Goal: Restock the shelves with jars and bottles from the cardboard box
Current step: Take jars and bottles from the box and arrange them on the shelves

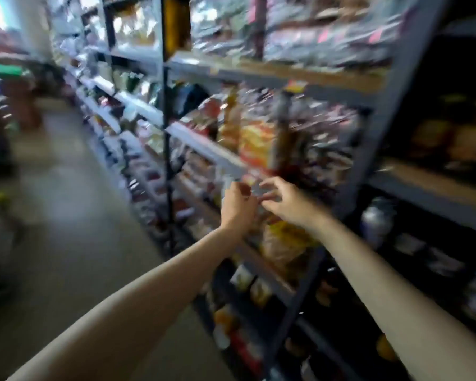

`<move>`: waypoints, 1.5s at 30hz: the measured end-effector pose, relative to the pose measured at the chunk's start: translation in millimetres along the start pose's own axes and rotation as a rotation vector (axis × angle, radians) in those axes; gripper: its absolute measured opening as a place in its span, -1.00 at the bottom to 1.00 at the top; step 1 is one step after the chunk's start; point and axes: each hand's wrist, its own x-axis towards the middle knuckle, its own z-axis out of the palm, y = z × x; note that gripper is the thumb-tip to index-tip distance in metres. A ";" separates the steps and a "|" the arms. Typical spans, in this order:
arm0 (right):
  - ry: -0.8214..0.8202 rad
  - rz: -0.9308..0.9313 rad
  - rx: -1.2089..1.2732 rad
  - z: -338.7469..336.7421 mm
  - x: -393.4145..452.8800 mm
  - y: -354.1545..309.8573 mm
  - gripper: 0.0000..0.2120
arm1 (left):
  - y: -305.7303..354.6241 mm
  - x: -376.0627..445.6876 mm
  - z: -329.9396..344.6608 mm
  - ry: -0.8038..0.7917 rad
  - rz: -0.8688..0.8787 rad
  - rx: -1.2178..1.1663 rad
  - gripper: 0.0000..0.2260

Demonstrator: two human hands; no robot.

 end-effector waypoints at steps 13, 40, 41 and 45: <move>-0.763 -0.076 0.030 282.7 203.3 -79.2 -0.77 | -204.8 108.9 -236.3 0.347 -0.391 0.299 -0.75; -1.463 -1.286 -0.448 852.0 276.8 -400.5 -0.77 | -524.2 3.1 -600.8 1.154 -1.448 -0.034 -0.76; -1.469 -1.340 -0.437 871.6 272.5 -410.2 -0.78 | -531.5 -3.3 -612.4 1.233 -1.452 -0.087 -0.76; -1.534 -1.481 -0.413 970.9 249.7 -428.2 -0.82 | -587.7 -36.6 -655.3 1.524 -1.495 -0.146 -0.77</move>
